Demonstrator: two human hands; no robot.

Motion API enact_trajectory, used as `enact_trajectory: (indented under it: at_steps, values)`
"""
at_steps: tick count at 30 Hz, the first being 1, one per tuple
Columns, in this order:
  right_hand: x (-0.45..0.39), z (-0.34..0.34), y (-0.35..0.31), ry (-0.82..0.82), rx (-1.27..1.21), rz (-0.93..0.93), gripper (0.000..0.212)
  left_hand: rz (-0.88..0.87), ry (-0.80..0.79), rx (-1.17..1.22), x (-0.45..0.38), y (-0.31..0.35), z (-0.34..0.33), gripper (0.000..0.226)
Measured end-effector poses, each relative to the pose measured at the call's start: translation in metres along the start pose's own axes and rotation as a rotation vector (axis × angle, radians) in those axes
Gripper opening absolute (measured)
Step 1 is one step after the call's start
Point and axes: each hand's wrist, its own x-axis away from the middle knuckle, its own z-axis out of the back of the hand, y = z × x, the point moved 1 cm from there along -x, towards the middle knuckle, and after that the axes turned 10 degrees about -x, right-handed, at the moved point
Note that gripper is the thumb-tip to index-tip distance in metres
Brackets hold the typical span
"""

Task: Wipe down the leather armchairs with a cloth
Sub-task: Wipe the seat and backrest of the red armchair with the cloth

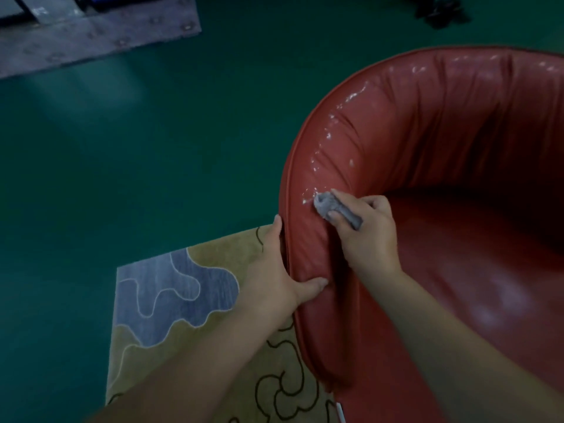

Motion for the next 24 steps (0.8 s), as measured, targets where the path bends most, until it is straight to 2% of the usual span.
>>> enact_trajectory:
  at_steps: [2, 6, 7, 9, 11, 15, 16, 20, 22, 24]
  values:
    - [-0.002, -0.003, -0.002, 0.026, -0.037, 0.020, 0.036, 0.009, -0.011, 0.002, -0.001, 0.000, 0.000, 0.124]
    - [-0.005, -0.015, -0.010, -0.126, -0.002, 0.133, 0.039, 0.000, -0.045, 0.024, -0.002, 0.001, 0.002, 0.121]
    - [-0.010, -0.012, -0.010, -0.105, 0.020, 0.110, 0.039, 0.002, -0.055, 0.028, 0.000, 0.002, 0.004, 0.121]
    - [-0.021, 0.000, -0.007, 0.035, 0.027, -0.027, 0.038, 0.017, -0.073, 0.017, 0.003, 0.002, 0.006, 0.122]
    - [-0.025, 0.004, -0.007, 0.109, -0.043, -0.149, 0.037, 0.019, -0.084, 0.021, 0.005, 0.001, 0.008, 0.124]
    - [-0.013, -0.018, -0.011, -0.112, 0.004, 0.121, 0.042, 0.033, -0.098, 0.054, -0.003, -0.001, 0.010, 0.124]
    - [-0.014, -0.017, -0.007, -0.091, 0.022, 0.114, 0.042, 0.030, -0.102, 0.057, -0.006, 0.000, 0.012, 0.125]
    - [-0.036, -0.001, 0.008, 0.198, -0.056, -0.172, 0.040, -0.017, -0.145, 0.031, -0.024, 0.003, 0.019, 0.127]
    - [-0.036, -0.007, 0.001, 0.183, -0.082, -0.096, 0.040, -0.043, -0.156, 0.048, -0.037, 0.004, 0.020, 0.124]
    - [-0.027, -0.022, -0.008, 0.016, -0.086, 0.075, 0.041, -0.060, -0.156, 0.054, -0.054, 0.006, 0.023, 0.120]
